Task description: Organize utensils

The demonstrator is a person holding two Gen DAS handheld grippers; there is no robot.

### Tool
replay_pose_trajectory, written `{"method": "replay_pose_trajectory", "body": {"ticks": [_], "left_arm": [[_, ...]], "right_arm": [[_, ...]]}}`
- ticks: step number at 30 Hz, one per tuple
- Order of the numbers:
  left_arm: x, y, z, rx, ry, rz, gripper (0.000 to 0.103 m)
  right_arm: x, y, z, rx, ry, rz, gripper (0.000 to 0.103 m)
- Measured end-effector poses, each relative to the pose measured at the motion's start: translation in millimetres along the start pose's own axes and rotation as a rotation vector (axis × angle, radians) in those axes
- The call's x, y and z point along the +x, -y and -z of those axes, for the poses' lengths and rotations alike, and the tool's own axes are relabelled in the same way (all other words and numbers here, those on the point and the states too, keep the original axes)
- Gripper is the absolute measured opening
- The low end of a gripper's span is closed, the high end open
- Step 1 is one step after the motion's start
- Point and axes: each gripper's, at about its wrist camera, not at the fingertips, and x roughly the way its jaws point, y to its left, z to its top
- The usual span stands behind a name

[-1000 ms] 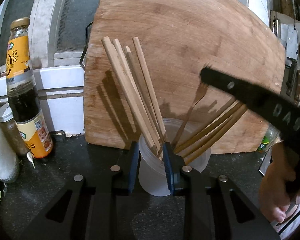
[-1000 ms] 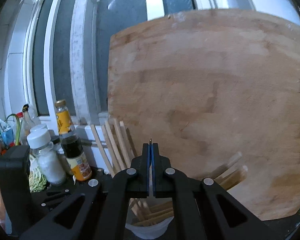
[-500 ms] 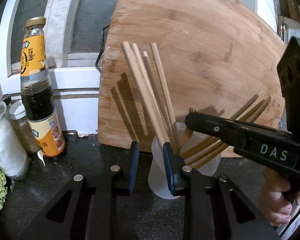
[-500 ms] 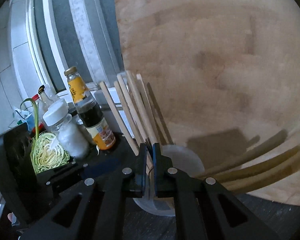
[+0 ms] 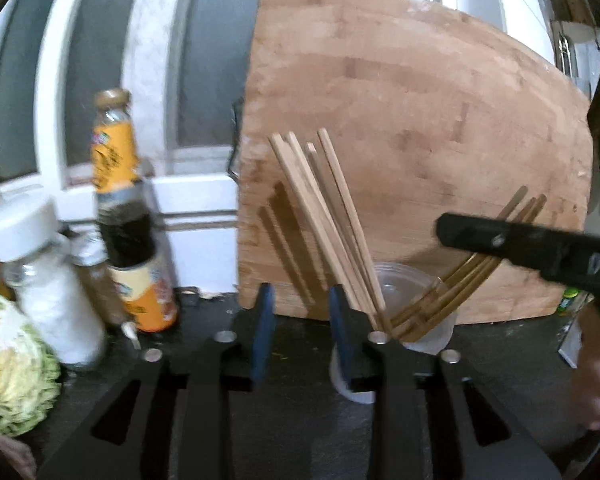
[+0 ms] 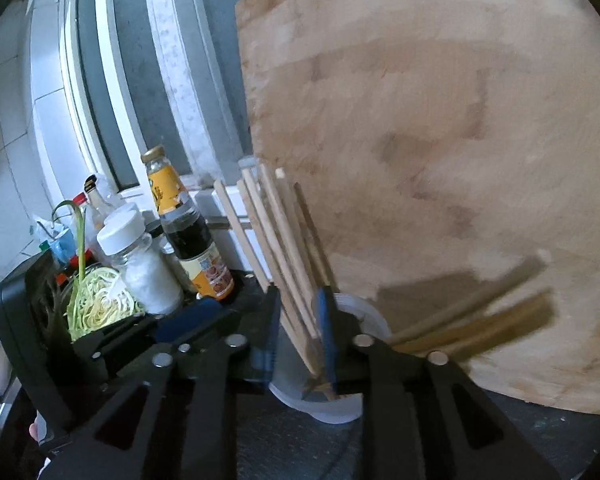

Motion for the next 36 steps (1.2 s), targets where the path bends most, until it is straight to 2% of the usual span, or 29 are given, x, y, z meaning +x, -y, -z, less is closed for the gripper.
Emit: {"method": "replay_pose_trajectory", "body": {"ticks": [2, 4, 5, 6, 7, 8, 11, 15, 17, 18, 19, 22, 28, 31, 36], "left_arm": [[-15.3, -0.6, 7.0, 0.005, 0.040, -0.040, 0.057], [-28.6, -4.8, 14.5, -0.002, 0.061, -0.102, 0.062], [-33.2, -8.9, 17.7, -0.010, 0.057, -0.114, 0.068], [-38.0, -14.4, 21.8, -0.025, 0.054, -0.131, 0.073], [-41.4, -19.6, 25.7, -0.036, 0.052, -0.147, 0.074], [-43.7, -23.4, 29.2, -0.037, 0.050, -0.165, 0.076], [-50.9, -28.4, 39.2, -0.022, 0.060, -0.232, 0.087], [-61.3, -29.0, 41.3, -0.024, 0.113, -0.245, 0.100], [-64.6, -28.9, 43.1, -0.031, 0.142, -0.246, 0.102], [-63.8, -28.2, 43.8, -0.032, 0.145, -0.248, 0.102], [-62.0, -28.1, 44.8, -0.030, 0.141, -0.250, 0.102], [-57.1, -26.9, 46.1, -0.017, 0.126, -0.271, 0.102], [-59.8, -31.1, 48.2, -0.060, 0.166, -0.290, 0.102], [-58.7, -33.8, 49.2, -0.078, 0.173, -0.344, 0.102], [-58.0, -32.0, 50.6, -0.071, 0.178, -0.342, 0.103]], "right_arm": [[-17.5, -1.5, 6.7, -0.021, 0.037, 0.005, 0.022], [-36.9, -4.4, 22.1, -0.041, 0.106, 0.045, 0.026], [-44.2, -5.8, 30.6, -0.051, 0.138, 0.074, 0.030], [-51.1, -7.6, 40.6, -0.063, 0.173, 0.104, 0.039], [-57.0, -9.1, 51.6, -0.074, 0.206, 0.127, 0.049], [-60.8, -9.3, 60.3, -0.080, 0.225, 0.130, 0.052], [-62.7, -0.2, 80.5, -0.029, 0.223, 0.096, 0.055], [-50.6, 4.3, 91.7, -0.038, 0.184, 0.122, 0.057], [-51.1, 0.2, 96.2, -0.060, 0.220, 0.144, 0.069], [-52.2, -0.7, 97.2, -0.066, 0.235, 0.145, 0.082], [-53.8, -1.9, 98.4, -0.070, 0.255, 0.149, 0.089], [-52.8, -5.0, 98.8, -0.080, 0.271, 0.177, 0.090], [-40.7, -3.0, 102.7, -0.076, 0.264, 0.212, 0.091], [-39.1, -0.5, 103.8, -0.056, 0.257, 0.201, 0.092], [-34.9, 1.0, 102.8, -0.046, 0.245, 0.228, 0.092]]}}
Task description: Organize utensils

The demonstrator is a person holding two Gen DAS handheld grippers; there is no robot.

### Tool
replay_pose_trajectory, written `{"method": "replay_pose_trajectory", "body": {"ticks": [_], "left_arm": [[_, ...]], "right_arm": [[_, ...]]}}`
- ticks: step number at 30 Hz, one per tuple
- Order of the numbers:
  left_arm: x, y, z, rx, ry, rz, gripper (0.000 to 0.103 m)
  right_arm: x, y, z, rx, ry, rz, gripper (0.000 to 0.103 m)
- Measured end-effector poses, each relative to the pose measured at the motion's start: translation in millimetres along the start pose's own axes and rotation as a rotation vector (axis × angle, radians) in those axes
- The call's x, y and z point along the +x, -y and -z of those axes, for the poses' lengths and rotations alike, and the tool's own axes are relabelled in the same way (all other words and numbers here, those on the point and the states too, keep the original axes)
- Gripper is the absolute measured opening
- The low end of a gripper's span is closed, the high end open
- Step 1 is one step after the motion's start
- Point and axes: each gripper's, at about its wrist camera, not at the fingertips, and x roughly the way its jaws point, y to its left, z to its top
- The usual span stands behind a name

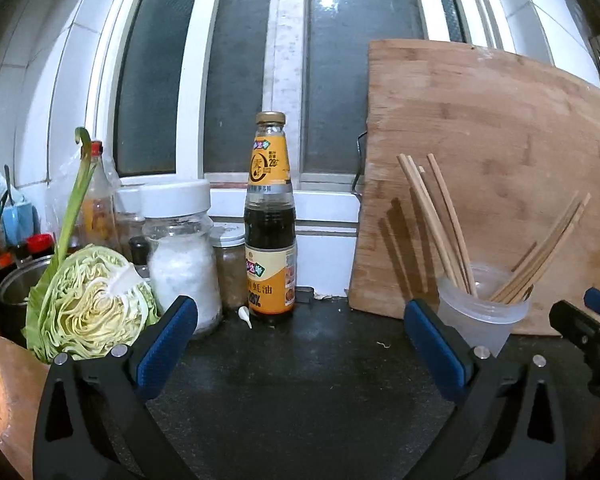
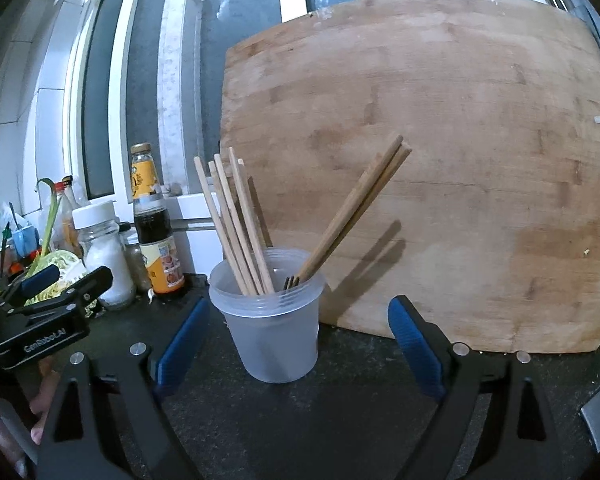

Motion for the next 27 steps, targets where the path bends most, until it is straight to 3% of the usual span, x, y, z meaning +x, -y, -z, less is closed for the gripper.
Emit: {"method": "replay_pose_trajectory", "body": {"ticks": [2, 5, 18, 27], "left_arm": [[-0.3, 4.1, 0.4, 0.018, -0.001, 0.022, 0.103], [3.1, 1.3, 0.4, 0.003, -0.015, 0.018, 0.103], [2.8, 4.6, 0.5, 0.017, -0.011, 0.039, 0.103], [2.8, 3.9, 0.9, 0.014, -0.016, 0.041, 0.103]], "right_arm": [[0.8, -1.1, 0.1, -0.003, -0.002, 0.009, 0.092], [2.0, -4.8, 0.2, -0.022, -0.005, 0.026, 0.103], [-7.1, -12.6, 0.9, -0.055, 0.048, 0.131, 0.103], [-7.3, -14.1, 1.5, -0.064, 0.046, 0.120, 0.103]]}}
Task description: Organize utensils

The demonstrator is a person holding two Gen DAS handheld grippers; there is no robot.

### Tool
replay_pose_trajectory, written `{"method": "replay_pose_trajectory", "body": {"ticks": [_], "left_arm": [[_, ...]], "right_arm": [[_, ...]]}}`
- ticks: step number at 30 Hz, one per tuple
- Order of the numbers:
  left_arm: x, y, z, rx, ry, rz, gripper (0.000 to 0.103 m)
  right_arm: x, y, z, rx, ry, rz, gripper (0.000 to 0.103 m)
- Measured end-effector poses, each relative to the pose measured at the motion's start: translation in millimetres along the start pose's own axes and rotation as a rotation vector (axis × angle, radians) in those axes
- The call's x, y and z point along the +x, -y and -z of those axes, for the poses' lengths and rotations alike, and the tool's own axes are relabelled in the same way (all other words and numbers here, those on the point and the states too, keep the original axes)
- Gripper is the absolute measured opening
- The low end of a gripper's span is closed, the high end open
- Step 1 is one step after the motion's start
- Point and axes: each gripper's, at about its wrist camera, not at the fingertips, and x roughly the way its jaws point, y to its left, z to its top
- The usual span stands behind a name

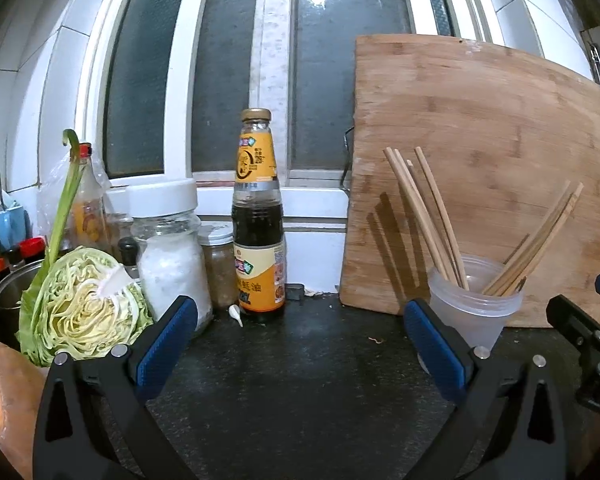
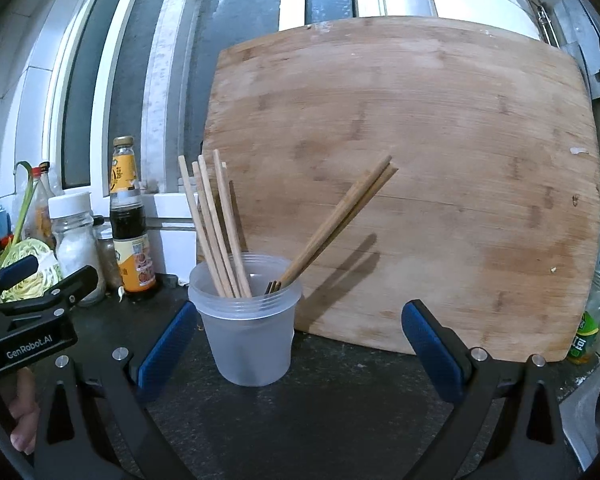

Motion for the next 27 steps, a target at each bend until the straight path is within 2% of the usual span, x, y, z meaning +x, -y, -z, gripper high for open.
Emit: {"method": "replay_pose_trajectory", "body": {"ticks": [27], "left_arm": [[-1.8, -1.0, 0.3, 0.001, 0.001, -0.005, 0.103]], "right_arm": [[0.0, -0.7, -0.4, -0.004, 0.001, -0.015, 0.103]]}}
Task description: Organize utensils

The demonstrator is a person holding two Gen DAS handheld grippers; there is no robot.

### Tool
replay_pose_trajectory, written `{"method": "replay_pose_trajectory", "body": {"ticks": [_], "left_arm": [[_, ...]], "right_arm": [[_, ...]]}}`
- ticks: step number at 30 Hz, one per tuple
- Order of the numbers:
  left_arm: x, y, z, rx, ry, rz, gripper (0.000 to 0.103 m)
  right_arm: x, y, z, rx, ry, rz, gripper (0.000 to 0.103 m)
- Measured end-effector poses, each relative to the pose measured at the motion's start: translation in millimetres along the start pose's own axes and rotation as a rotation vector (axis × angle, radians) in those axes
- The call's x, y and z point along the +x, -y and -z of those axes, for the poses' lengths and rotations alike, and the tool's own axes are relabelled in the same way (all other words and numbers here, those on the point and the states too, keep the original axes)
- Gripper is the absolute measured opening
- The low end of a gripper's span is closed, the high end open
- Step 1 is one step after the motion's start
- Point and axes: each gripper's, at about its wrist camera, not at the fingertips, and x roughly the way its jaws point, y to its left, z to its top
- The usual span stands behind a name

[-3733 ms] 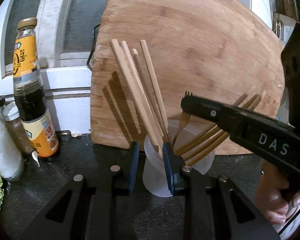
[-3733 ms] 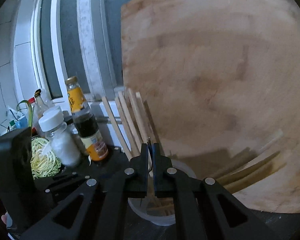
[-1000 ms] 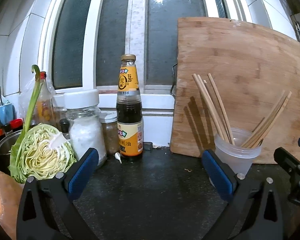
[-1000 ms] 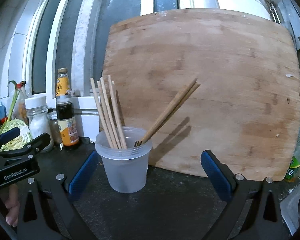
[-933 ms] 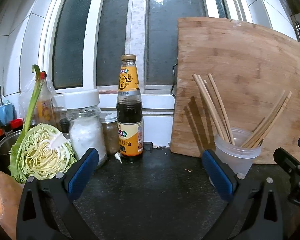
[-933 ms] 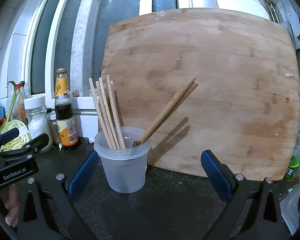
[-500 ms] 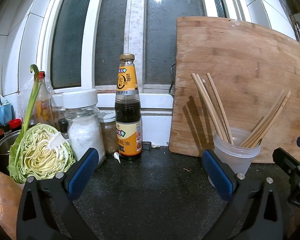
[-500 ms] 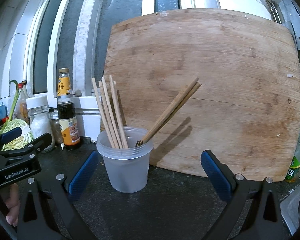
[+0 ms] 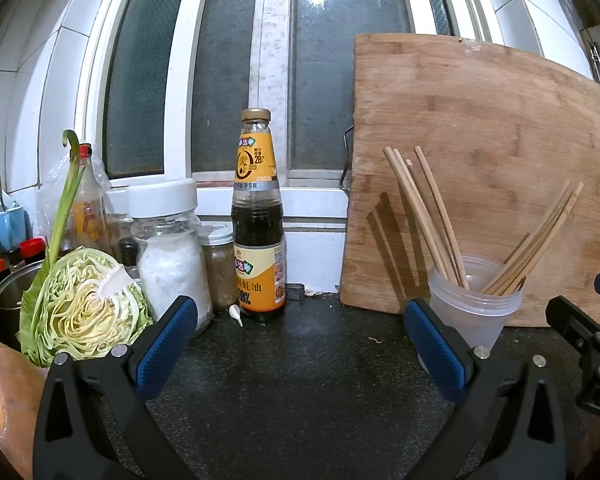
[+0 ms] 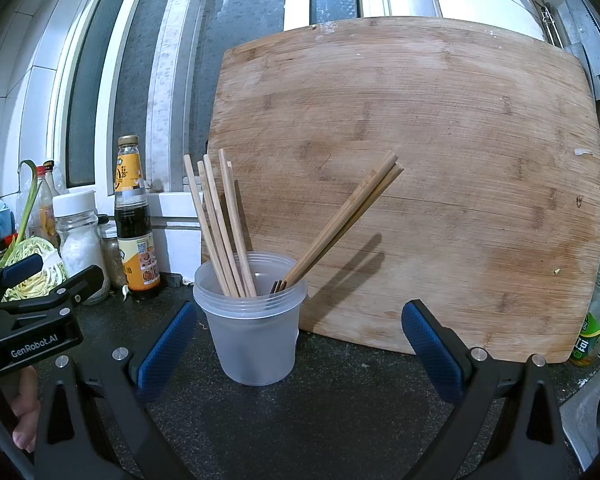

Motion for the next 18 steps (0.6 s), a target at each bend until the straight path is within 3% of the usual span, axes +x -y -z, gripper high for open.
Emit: {"method": "replay_pose_trajectory", "body": {"ticks": [8, 18], "left_arm": [[2.0, -0.5, -0.6, -0.002, -0.003, -0.001, 0.103], [2.4, -0.4, 0.1, 0.000, -0.006, 0.001, 0.103]], "right_arm": [[-0.1, 1.9, 0.2, 0.016, 0.001, 0.041, 0.103], [-0.3, 1.2, 0.8, 0.005, -0.001, 0.015, 0.103]]}}
